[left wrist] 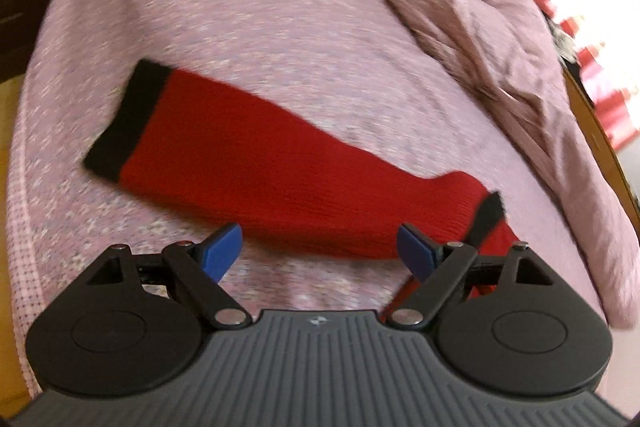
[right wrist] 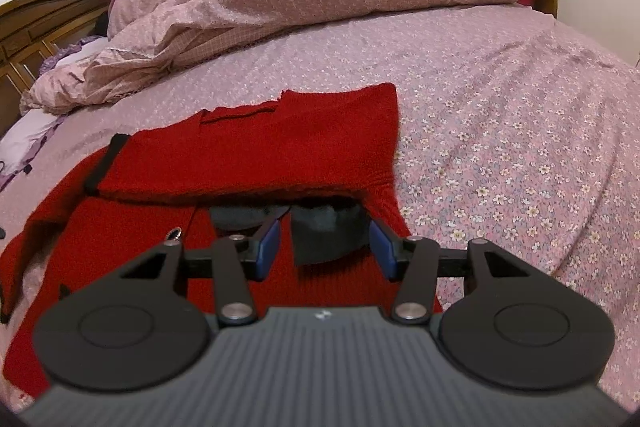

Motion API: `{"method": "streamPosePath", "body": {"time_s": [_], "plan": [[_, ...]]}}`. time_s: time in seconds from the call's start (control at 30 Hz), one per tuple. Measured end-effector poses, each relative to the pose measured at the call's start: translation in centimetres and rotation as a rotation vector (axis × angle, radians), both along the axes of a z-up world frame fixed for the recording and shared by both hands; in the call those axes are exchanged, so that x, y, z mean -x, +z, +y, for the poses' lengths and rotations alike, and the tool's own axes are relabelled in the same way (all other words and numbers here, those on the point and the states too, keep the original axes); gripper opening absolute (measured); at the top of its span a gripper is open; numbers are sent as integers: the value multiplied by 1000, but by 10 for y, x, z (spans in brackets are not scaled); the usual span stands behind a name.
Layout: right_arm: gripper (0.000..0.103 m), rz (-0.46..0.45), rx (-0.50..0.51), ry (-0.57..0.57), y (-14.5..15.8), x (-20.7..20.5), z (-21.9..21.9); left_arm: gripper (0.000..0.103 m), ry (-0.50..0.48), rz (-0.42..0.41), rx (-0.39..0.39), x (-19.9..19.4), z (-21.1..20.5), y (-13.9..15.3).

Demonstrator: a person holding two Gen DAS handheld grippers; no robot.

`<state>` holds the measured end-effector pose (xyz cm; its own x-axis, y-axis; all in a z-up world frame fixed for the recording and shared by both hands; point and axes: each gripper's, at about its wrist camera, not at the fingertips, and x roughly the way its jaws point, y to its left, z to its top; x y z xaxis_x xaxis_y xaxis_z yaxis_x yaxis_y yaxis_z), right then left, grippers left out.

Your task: Fold small clothes

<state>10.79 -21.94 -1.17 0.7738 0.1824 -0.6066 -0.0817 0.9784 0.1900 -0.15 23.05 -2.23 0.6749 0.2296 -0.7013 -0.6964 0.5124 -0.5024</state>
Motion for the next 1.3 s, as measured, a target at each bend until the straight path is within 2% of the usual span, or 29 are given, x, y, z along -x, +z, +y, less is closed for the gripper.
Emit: {"method": "streamPosePath", "body": {"time_s": [0.2,0.33,0.5,0.57,0.67,0.73,0.83,0.97,1.17,1.27,1.3], "plan": [[52,8,9,10,-3,-1,5,88,47,-24,91,1,13,-22],[52,21,11,7,-7,-2,6,86,82,-40,82,-2,19,-30],[52,31,15,-4,-10,-4,4,85,115,-100,81,-7,28,-33],[52,36,12,-8,-11,-5,4,78,120,-101,69,-9,30,-34],[52,35,15,-5,-13,-6,5,53,115,-72,35,-10,31,-32],[52,31,19,-1,-13,-5,6,31,80,-80,5,-8,33,-30],[52,30,22,-3,-13,-6,6,24,55,-104,-8,-6,37,-24],[52,30,15,3,-13,-6,7,24,64,-108,-20,-11,44,-21],[52,11,33,5,-9,-3,8,28,81,-83,20,-8,40,-27],[52,10,35,2,-9,-3,8,46,91,-79,90,-2,39,-35],[52,12,34,2,-10,-3,9,57,98,-84,112,0,39,-38]]}}
